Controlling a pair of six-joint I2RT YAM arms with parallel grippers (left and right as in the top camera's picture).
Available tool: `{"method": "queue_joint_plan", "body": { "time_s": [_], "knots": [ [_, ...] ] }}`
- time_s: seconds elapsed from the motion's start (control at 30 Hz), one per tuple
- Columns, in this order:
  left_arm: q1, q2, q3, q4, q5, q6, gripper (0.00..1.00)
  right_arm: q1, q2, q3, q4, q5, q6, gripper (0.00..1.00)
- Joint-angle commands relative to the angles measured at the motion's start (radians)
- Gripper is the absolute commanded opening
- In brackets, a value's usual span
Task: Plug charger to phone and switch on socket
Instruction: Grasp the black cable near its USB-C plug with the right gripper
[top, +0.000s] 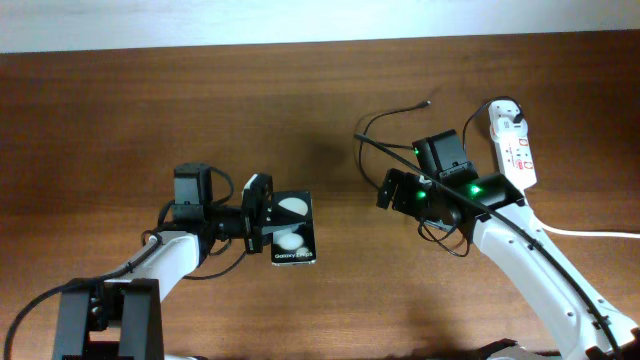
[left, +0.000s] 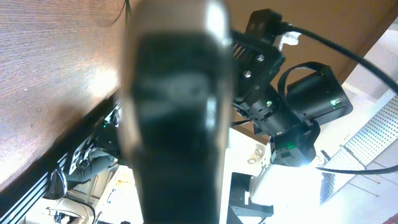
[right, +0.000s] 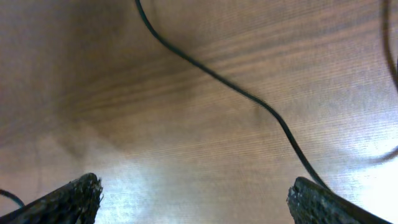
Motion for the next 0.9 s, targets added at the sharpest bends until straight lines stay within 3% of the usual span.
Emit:
{"method": "queue_joint_plan", "body": {
  "time_s": [0.0, 0.27, 0.43, 0.57, 0.73, 0.83, 0.87],
  "knots": [
    [0.001, -0.005, 0.015, 0.002, 0.043, -0.034, 0.0, -0.006, -0.014, 0.034, 0.02, 0.026, -0.05, 0.99],
    [0.001, -0.005, 0.015, 0.002, 0.019, -0.055, 0.0, -0.06, 0.008, 0.266, -0.134, 0.208, -0.065, 0.97],
    [0.001, -0.005, 0.015, 0.002, -0.007, -0.055, 0.0, -0.137, 0.179, 0.42, -0.18, 0.208, -0.061, 0.96],
    [0.001, -0.005, 0.015, 0.002, -0.006, -0.055, 0.0, -0.134, 0.33, 0.433, -0.033, 0.203, -0.048, 0.96],
    [0.001, -0.005, 0.015, 0.002, -0.007, -0.055, 0.0, -0.134, 0.516, 0.433, 0.295, 0.192, 0.025, 0.96],
    [0.001, -0.005, 0.015, 0.002, -0.007, -0.055, 0.0, -0.134, 0.623, 0.433, 0.411, 0.192, 0.19, 0.95],
    [0.001, -0.005, 0.015, 0.002, -0.007, -0.055, 0.0, -0.135, 0.67, 0.433, 0.433, 0.188, 0.33, 0.94]
  ]
}}
